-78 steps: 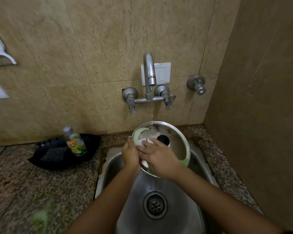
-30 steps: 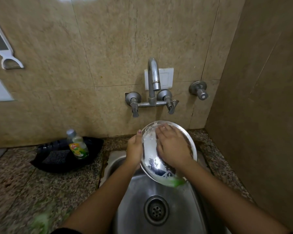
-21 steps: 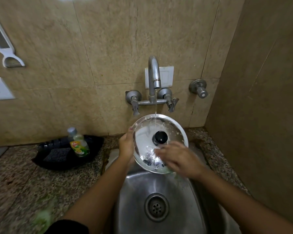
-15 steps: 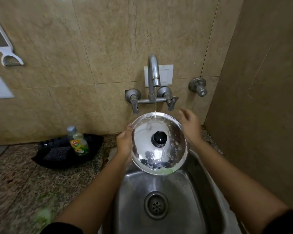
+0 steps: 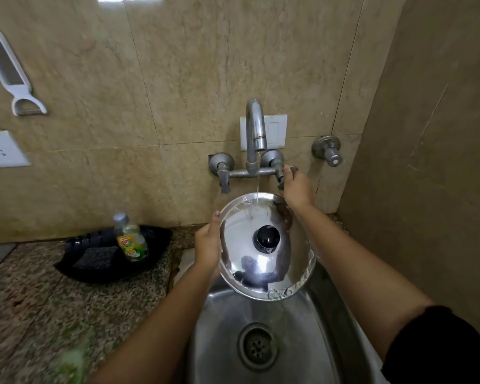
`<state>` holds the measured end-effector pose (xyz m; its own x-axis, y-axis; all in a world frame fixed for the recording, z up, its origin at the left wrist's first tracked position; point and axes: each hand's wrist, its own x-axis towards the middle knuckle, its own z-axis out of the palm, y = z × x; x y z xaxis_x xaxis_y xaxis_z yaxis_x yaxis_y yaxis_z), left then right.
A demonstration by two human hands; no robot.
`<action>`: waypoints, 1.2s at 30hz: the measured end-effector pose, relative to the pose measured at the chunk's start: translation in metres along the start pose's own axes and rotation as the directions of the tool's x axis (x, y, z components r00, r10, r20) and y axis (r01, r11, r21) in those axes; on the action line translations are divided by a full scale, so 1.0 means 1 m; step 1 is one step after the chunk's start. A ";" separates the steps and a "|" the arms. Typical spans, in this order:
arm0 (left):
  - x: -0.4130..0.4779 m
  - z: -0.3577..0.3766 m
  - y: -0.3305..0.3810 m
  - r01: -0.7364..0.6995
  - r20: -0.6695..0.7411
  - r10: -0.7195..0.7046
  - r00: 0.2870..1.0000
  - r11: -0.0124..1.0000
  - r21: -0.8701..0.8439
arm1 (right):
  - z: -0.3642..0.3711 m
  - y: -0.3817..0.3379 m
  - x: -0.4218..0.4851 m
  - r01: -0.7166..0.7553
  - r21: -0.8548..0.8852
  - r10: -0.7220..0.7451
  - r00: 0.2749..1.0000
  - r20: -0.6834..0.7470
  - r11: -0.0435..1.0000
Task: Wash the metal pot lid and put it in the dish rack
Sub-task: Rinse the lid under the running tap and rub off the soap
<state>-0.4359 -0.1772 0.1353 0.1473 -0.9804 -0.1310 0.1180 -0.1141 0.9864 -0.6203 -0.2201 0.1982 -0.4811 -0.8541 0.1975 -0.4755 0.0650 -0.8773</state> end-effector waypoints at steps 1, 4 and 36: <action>-0.001 0.000 0.000 0.012 -0.003 -0.012 1.000 1.000 -0.001 | -0.002 0.000 -0.001 -0.006 0.013 0.006 1.000 -0.010 1.000; 0.000 0.004 0.001 0.023 -0.008 -0.023 1.000 1.000 0.001 | 0.000 0.002 -0.005 -0.050 0.073 0.049 0.999 0.016 0.996; 0.003 0.002 -0.005 0.141 0.013 -0.141 0.990 0.982 -0.126 | 0.028 0.040 -0.132 0.863 -0.346 -0.494 0.497 0.714 0.368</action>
<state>-0.4377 -0.1799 0.1305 0.1159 -0.9567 -0.2671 0.2609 -0.2302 0.9375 -0.5549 -0.1192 0.1247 0.5217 -0.8246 0.2187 -0.8449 -0.5349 -0.0015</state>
